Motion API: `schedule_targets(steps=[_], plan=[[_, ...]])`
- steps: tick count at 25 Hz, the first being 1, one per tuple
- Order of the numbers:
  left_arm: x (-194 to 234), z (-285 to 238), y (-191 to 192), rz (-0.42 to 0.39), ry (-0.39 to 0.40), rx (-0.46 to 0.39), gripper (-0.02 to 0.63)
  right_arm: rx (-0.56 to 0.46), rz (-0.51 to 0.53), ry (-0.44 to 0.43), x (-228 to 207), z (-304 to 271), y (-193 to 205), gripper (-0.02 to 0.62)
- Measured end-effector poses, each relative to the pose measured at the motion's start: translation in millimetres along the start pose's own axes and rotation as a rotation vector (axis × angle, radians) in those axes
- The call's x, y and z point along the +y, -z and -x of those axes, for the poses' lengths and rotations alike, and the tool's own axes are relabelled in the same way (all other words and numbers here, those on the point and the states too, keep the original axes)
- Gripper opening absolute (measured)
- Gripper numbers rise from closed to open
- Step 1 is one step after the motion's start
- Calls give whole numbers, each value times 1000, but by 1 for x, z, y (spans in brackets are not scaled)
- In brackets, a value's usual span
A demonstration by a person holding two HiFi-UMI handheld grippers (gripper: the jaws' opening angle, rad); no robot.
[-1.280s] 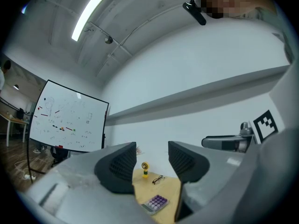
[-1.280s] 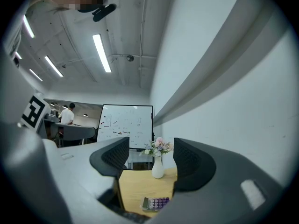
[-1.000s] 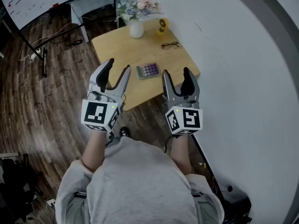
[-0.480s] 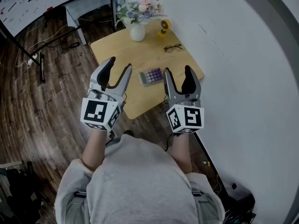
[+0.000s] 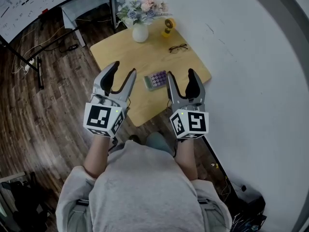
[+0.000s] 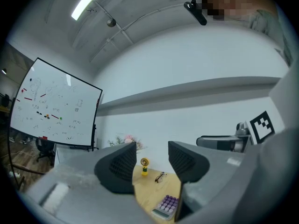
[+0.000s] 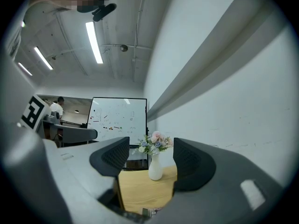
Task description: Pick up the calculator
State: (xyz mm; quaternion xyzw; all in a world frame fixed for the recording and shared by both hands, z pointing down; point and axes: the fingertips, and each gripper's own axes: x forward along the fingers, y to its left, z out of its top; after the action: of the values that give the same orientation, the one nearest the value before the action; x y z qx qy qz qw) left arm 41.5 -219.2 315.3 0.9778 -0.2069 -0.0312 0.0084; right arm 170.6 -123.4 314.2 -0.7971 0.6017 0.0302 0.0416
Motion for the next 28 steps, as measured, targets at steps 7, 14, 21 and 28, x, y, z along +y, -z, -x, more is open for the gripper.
schedule_targets(steps=[7, 14, 21, 28], plan=[[6, -14, 14, 19, -12, 35, 212, 31, -25, -7, -9, -16, 13, 285], [15, -37, 30, 37, -47, 74, 212, 96, -62, -44, -25, -45, 30, 285], [23, -61, 65, 85, -94, 154, 212, 231, -103, -123, -36, -76, 67, 279], [26, -73, 124, 206, -143, 286, 212, 366, -167, -194, -45, -96, 114, 268]])
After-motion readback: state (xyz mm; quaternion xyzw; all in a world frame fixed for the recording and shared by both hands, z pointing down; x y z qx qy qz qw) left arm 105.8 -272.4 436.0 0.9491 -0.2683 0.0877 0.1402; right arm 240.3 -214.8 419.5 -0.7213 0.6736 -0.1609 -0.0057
